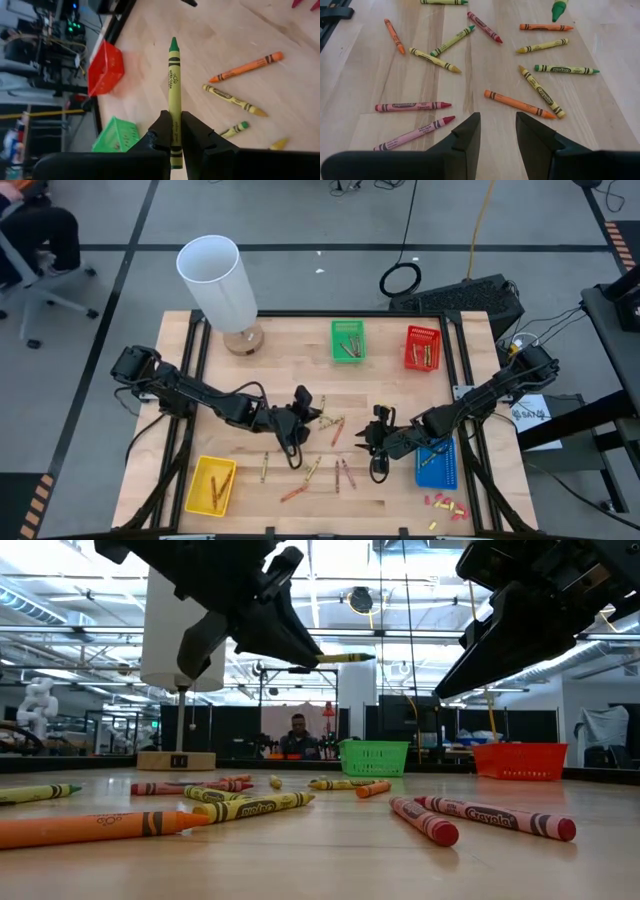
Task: Sort crayons
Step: Put the green crayon into the red bin
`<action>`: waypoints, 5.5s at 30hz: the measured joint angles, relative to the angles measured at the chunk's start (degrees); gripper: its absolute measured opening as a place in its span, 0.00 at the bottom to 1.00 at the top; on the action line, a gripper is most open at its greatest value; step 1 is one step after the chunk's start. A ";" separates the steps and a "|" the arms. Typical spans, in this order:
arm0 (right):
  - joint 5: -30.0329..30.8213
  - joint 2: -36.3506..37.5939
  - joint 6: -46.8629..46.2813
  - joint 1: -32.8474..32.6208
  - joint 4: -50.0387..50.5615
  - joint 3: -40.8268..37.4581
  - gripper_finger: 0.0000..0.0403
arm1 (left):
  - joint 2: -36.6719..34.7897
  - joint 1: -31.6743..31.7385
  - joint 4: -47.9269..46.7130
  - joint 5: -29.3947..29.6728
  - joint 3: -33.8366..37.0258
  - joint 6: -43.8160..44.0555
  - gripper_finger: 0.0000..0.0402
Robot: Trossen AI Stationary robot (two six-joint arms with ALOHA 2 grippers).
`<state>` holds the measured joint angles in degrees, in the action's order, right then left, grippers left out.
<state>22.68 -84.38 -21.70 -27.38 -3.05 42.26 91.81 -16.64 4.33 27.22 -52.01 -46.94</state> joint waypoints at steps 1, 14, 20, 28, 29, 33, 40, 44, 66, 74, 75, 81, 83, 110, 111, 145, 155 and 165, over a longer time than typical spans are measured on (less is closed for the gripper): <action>0.00 0.00 -0.01 0.00 0.00 0.00 0.27 | -0.02 0.00 0.16 0.02 0.00 -0.76 0.05; 0.00 0.00 -0.06 0.00 -0.15 0.00 0.27 | -0.02 0.00 0.98 -0.34 0.00 -1.41 0.05; 0.00 0.00 -0.06 0.00 -0.15 0.00 0.27 | -0.02 -0.04 1.34 -4.22 0.00 1.89 0.05; 0.00 0.00 -0.07 0.00 -0.17 0.00 0.27 | -0.02 -0.04 1.23 -4.69 0.00 17.12 0.05; 0.00 0.00 -0.06 0.00 -0.17 0.00 0.27 | -0.02 -0.04 1.24 -4.70 0.00 18.96 0.05; 0.00 0.00 0.17 0.00 -0.32 0.00 0.27 | -0.02 -0.04 1.21 -4.71 0.00 26.78 0.05; 0.00 0.00 2.94 0.00 -3.67 0.00 0.27 | -0.02 -0.04 1.19 -4.72 0.00 44.67 0.05; 0.02 0.00 4.83 0.00 -5.45 0.00 0.27 | -0.02 -0.04 1.19 -4.72 0.00 59.32 0.05; 6.10 -0.02 18.52 1.21 -8.72 5.33 0.30 | -0.02 -0.04 1.19 -4.68 0.00 52.10 0.05; 5.79 -0.54 22.40 4.54 -0.67 11.85 0.48 | -0.02 -0.04 1.16 -4.64 0.00 52.11 0.05; 5.79 -0.91 22.09 5.22 0.40 12.35 0.50 | -0.02 -0.04 1.17 -4.64 0.00 52.11 0.05; 5.57 -3.99 21.83 7.81 2.90 12.90 0.55 | -0.02 -0.04 0.90 -4.59 0.00 52.05 0.05; 4.75 -4.41 21.83 8.33 2.25 12.99 0.55 | -0.02 -0.04 0.75 -4.61 0.00 52.03 0.05; -5.09 -4.83 22.41 12.09 1.57 13.00 0.09 | -0.02 0.11 1.30 -4.52 0.00 46.47 0.05; -5.03 -4.83 22.41 12.10 1.58 13.00 0.07 | -0.02 0.11 1.25 -4.52 0.00 46.47 0.05; -8.09 -4.83 16.06 12.07 21.04 13.23 0.03 | 0.00 -1.53 3.05 -5.42 0.02 55.94 0.46; -5.98 -4.74 8.44 12.64 53.49 21.16 0.03 | 0.00 -3.01 2.98 -5.55 0.02 60.13 0.46; 3.49 -4.59 -1.73 19.75 77.93 21.55 0.03 | 0.00 -3.26 4.52 -5.51 0.02 60.14 0.46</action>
<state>26.16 -88.97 -23.43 -7.63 74.88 63.81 91.81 -19.90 8.85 21.71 -51.99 13.19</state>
